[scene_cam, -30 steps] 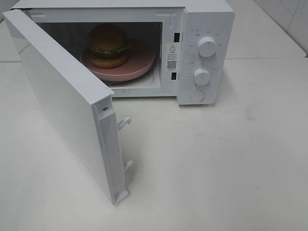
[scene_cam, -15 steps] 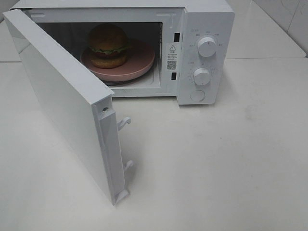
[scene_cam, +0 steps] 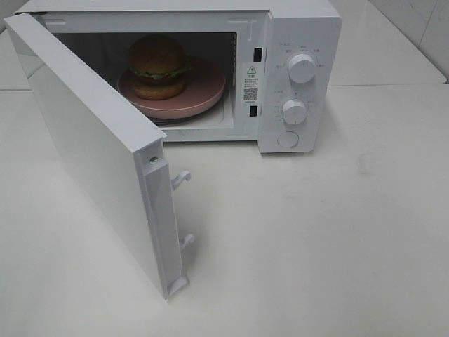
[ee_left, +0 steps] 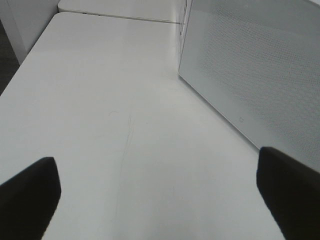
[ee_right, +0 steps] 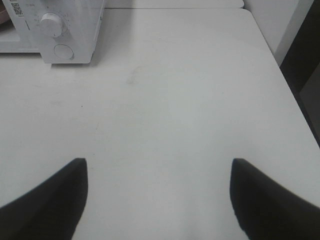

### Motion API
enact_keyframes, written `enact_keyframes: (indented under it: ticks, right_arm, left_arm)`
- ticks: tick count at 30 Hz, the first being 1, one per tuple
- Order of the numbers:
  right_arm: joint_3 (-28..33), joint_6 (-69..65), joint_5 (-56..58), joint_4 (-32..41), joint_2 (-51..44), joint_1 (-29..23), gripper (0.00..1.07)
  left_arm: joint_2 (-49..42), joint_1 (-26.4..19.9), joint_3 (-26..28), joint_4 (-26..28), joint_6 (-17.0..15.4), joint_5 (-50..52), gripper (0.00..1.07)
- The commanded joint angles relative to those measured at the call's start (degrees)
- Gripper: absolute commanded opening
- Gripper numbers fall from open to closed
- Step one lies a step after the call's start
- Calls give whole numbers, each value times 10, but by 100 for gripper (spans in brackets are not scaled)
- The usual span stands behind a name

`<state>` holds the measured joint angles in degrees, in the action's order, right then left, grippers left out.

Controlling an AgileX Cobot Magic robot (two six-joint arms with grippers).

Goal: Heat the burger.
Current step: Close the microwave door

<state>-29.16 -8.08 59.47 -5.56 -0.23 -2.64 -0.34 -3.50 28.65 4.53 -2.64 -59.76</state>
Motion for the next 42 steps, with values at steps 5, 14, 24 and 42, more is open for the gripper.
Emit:
enact_keyframes:
  ticks: [5, 14, 24, 42]
  right_arm:
    - [1, 3, 0, 1, -15, 5, 75]
    - [1, 3, 0, 1, -15, 5, 75]
    - [1, 3, 0, 1, -15, 5, 75]
    - [1, 3, 0, 1, -15, 5, 75]
  left_arm:
    - [-10, 3, -1, -1, 0, 5, 100]
    - [-10, 3, -1, 4, 0, 6, 100]
    - [-10, 3, -1, 13, -5, 6, 100]
    - [93, 3, 19, 14, 13, 113, 100]
